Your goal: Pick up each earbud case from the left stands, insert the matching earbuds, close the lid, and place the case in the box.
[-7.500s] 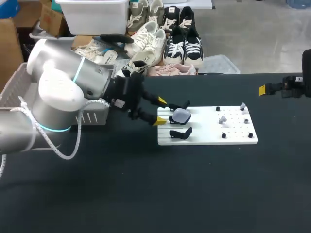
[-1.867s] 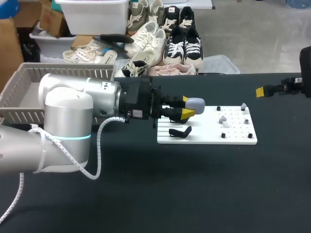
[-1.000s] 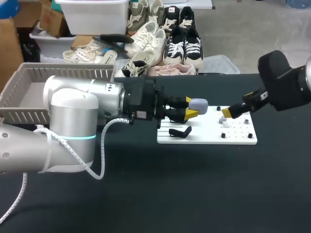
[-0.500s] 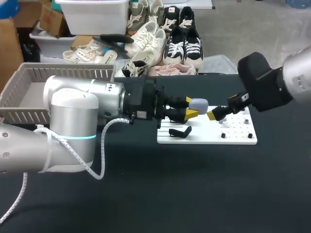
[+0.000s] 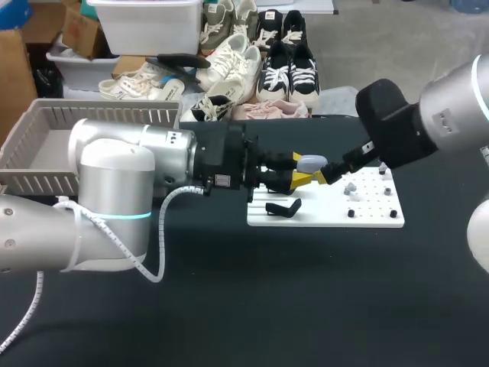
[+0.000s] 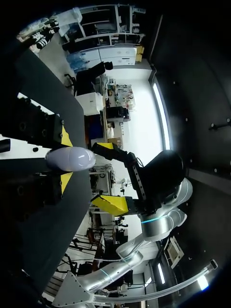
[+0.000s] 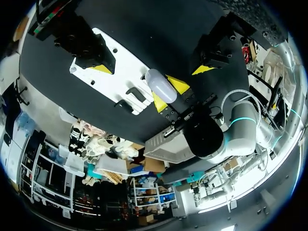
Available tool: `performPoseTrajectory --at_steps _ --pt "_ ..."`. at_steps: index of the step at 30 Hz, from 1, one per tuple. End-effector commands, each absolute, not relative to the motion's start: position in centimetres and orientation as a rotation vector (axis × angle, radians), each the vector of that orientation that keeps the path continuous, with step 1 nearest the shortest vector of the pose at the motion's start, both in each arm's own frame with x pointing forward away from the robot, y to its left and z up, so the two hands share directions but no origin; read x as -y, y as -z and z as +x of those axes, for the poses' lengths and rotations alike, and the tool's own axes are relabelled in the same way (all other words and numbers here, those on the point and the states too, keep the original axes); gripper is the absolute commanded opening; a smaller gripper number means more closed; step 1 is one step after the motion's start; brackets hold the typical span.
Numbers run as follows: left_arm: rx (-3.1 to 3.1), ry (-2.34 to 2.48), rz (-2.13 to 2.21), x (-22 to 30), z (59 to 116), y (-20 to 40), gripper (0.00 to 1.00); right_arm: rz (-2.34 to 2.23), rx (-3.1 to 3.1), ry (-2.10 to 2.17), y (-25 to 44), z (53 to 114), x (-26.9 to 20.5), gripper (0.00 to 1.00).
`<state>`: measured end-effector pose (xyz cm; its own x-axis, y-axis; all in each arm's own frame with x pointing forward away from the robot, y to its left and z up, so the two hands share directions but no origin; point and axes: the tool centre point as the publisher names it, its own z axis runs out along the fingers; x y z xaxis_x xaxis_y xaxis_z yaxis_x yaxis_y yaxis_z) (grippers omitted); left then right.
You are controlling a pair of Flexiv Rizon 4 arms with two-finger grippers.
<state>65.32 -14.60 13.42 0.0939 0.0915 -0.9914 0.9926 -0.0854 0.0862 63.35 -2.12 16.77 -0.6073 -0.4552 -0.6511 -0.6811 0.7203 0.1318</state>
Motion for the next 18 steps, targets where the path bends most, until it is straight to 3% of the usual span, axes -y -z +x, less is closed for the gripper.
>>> performPoseTrajectory --at_steps 1,18 --pt "-1.17 1.152 1.377 14.61 65.26 -13.35 0.0 -0.848 -2.337 -0.481 -16.38 63.88 1.64 1.0" --pt "-1.17 1.152 1.377 14.61 65.26 -13.35 0.0 -0.833 -2.367 -0.458 -15.83 64.85 1.93 1.0"
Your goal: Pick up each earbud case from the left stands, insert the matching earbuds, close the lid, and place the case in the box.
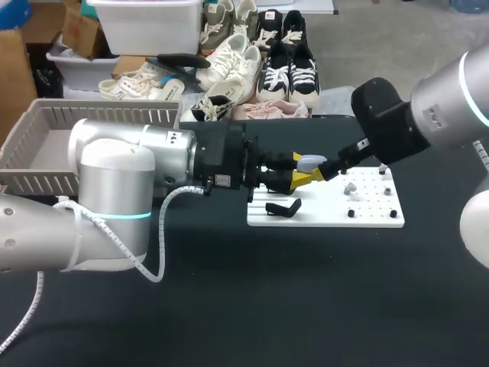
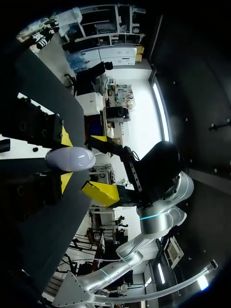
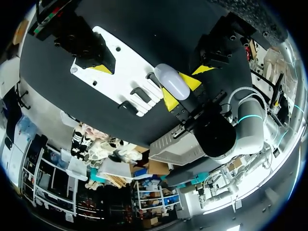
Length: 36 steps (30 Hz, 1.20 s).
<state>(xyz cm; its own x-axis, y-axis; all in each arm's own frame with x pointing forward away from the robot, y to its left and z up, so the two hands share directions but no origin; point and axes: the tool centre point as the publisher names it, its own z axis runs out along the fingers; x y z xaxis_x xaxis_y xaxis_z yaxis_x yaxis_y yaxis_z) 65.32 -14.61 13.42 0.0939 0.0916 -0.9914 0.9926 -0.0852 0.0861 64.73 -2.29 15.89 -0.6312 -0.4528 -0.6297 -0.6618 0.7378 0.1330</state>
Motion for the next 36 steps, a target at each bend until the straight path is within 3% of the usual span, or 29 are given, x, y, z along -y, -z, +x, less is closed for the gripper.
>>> performPoseTrajectory --at_steps 1,36 --pt "-1.17 1.152 1.377 14.6 65.3 -13.4 0.0 -0.834 -2.369 -0.457 -15.8 64.9 1.9 1.0" --pt "-1.17 1.152 1.377 14.6 65.3 -13.4 0.0 -0.817 -2.358 -0.443 -17.3 66.8 2.0 1.0"
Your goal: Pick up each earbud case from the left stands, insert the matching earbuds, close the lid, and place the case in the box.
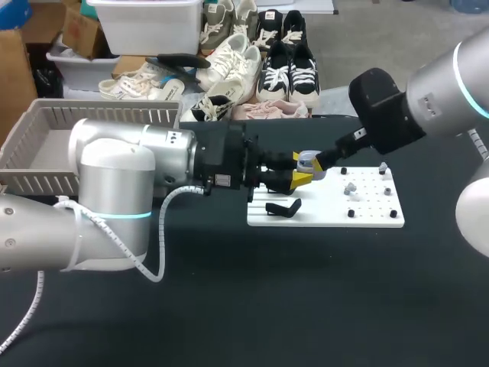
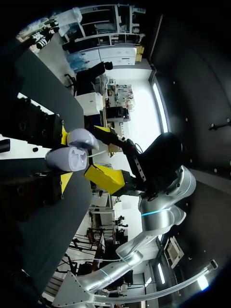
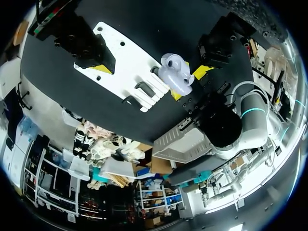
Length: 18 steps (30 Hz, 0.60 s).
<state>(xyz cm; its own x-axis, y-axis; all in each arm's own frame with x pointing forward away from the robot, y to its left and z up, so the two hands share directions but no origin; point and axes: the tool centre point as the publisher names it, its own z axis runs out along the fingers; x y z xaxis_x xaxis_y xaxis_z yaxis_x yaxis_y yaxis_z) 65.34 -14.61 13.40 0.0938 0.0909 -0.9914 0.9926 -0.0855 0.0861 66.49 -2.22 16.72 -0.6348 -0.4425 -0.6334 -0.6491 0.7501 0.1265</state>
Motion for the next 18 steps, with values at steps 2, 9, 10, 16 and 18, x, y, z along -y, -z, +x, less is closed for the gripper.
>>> performPoseTrajectory --at_steps 2,9,10,16,18 --pt "-1.17 1.152 1.377 14.6 65.3 -13.4 0.0 -0.821 -2.335 -0.416 -17.9 67.0 2.0 1.0" --pt "-1.17 1.152 1.377 14.6 65.3 -13.4 0.0 -0.873 -2.283 -0.236 -20.3 67.4 3.5 1.0" --pt "-1.17 1.152 1.377 14.6 65.3 -13.4 0.0 -0.877 -2.283 -0.212 -20.6 67.4 3.9 1.0" --pt "-1.171 1.153 1.369 14.4 65.2 -13.2 0.0 -0.884 -2.325 -0.036 -20.7 67.8 6.6 1.0" --pt "-1.171 1.16 1.361 14.1 65.1 -12.9 0.0 -0.876 -2.35 0.007 -20.3 68.0 7.6 1.0"
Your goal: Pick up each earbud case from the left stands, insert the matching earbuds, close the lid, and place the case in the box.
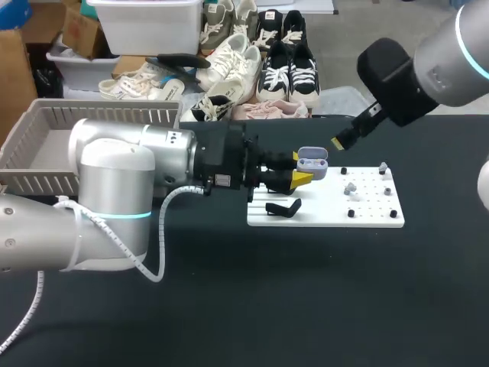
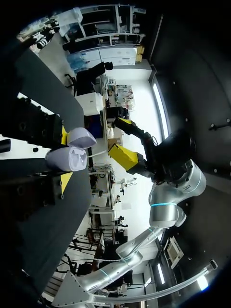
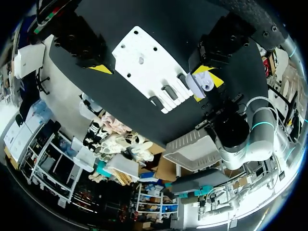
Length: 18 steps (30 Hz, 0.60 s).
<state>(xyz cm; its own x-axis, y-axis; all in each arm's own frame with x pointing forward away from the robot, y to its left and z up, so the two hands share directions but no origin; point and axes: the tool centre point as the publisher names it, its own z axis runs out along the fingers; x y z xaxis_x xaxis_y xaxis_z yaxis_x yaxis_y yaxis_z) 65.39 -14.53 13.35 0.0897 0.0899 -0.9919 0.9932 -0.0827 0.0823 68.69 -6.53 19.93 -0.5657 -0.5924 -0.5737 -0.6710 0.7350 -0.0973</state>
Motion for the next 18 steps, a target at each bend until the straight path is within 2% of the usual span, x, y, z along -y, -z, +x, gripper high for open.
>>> performPoseTrajectory --at_steps 1,18 --pt "-1.172 1.163 1.358 14.0 65.1 -12.8 0.0 -0.865 -2.364 0.005 -20.1 68.0 8.0 1.0" --pt "-1.205 1.131 1.359 12.8 65.0 -12.5 0.0 -0.756 -2.586 0.373 -14.8 71.4 12.2 1.0"
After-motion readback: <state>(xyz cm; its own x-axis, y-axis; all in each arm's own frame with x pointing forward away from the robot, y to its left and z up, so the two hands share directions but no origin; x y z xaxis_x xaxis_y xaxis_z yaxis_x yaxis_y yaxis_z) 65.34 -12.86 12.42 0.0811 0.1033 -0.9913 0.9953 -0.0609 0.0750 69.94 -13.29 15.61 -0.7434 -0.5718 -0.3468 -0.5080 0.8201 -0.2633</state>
